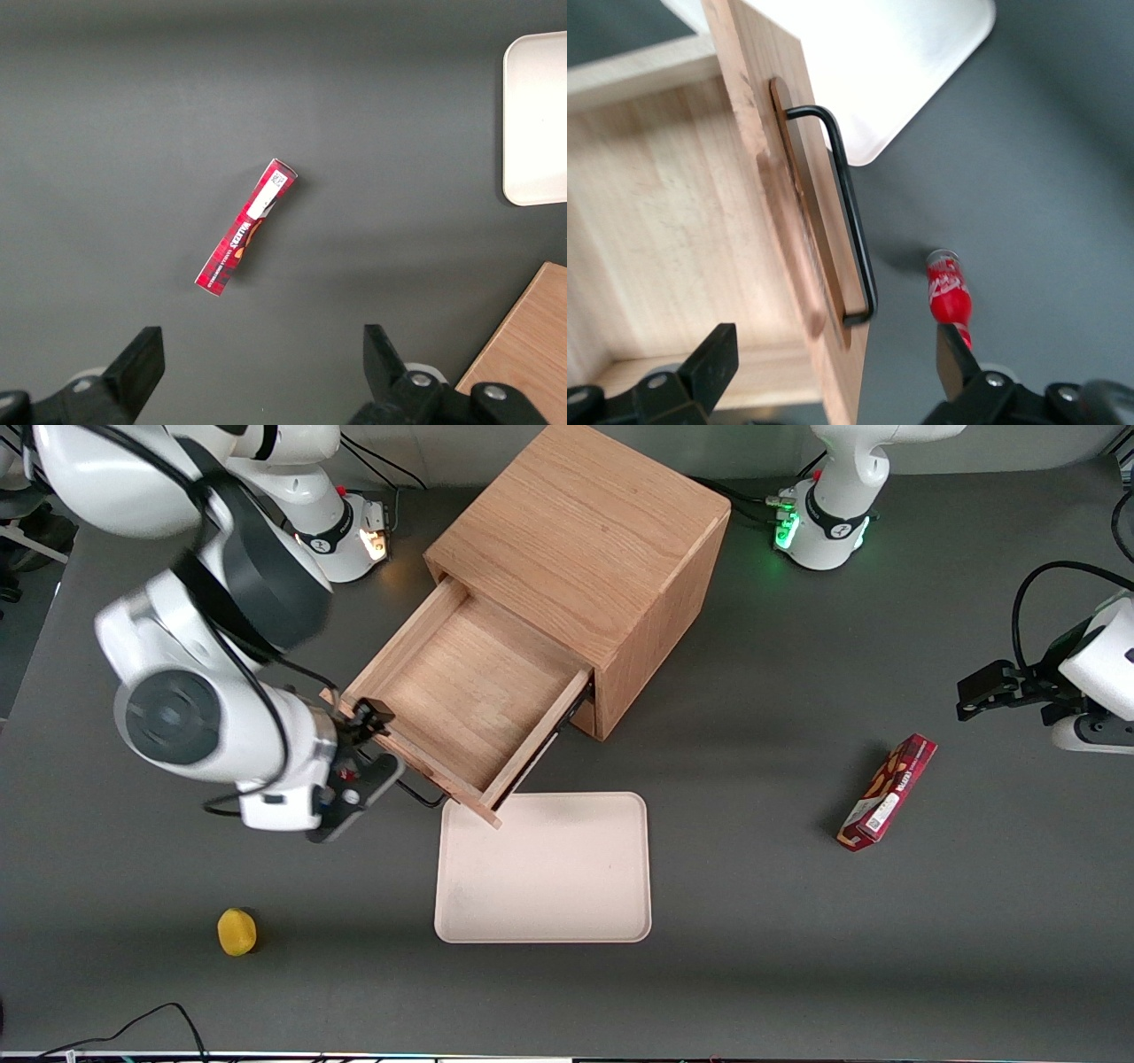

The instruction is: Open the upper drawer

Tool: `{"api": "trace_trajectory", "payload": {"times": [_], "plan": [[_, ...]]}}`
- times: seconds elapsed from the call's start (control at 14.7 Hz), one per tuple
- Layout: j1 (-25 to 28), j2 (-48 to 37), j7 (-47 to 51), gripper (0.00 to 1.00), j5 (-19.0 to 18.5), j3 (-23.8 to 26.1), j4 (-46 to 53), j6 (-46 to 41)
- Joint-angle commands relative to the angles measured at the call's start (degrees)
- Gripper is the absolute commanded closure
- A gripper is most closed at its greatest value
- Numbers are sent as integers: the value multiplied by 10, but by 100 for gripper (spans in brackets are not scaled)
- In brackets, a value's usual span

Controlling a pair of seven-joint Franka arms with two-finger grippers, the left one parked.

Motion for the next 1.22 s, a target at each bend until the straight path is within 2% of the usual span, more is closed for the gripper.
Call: {"api": "trace_trajectory", "payload": {"times": [0.0,0.2,0.34,0.61,0.68,0.82,0.88,0.95,1.09,1.15], "plan": [[-60,-82,22,1,42,-1,-47,-4],[-130,-162,16,0,82,3,-97,-1],[-168,-220,14,0,88,6,-144,2],[-265,-343,14,0,177,10,-267,66],[-278,-365,13,0,193,10,-289,74],[-275,-374,13,0,197,-2,-299,71],[-243,-375,14,0,197,-32,-300,64],[-172,-375,14,0,197,-100,-300,50],[14,-386,21,0,197,-293,-300,36],[87,-387,23,0,200,-374,-299,33]]}}
